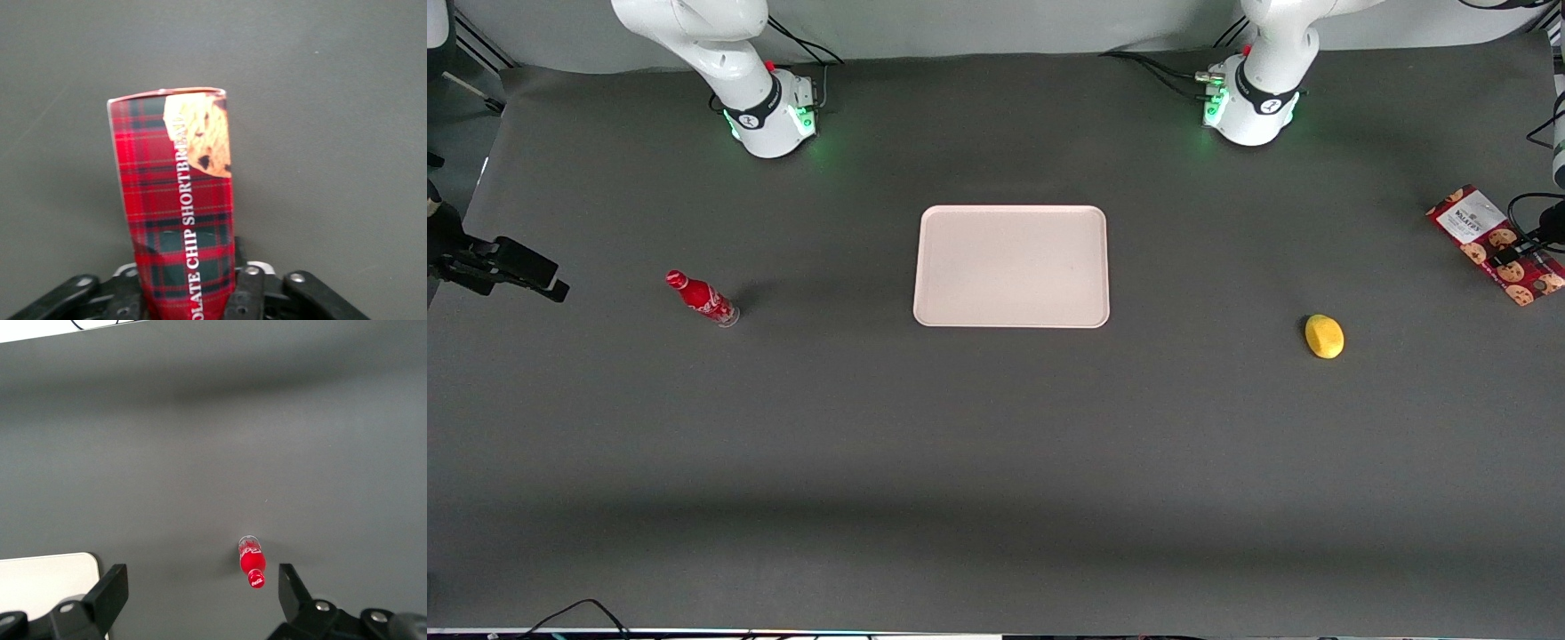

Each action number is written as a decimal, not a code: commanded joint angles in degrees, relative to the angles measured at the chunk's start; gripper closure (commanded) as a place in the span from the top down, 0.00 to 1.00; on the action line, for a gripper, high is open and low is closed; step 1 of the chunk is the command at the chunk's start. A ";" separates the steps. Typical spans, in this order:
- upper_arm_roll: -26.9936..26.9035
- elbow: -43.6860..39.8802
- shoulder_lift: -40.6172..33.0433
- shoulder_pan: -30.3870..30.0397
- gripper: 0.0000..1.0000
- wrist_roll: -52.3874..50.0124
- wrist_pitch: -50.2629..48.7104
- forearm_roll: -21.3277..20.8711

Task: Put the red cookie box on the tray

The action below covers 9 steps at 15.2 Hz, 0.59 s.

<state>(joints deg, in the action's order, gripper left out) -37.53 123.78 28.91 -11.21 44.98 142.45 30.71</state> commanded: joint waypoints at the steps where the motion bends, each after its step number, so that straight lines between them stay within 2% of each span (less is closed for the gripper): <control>1: -0.35 -1.00 -0.87 1.71 0.00 2.22 -0.86 0.05; 4: -0.44 -4.85 -3.42 1.72 0.00 1.87 -5.50 -5.21; 7: -1.05 -12.05 -4.82 2.77 0.00 0.21 -15.07 -10.30; 9: -1.06 -15.84 -7.28 4.43 0.00 -4.52 -21.05 -15.65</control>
<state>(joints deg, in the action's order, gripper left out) -37.44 113.00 25.47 -9.27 45.46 129.89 21.46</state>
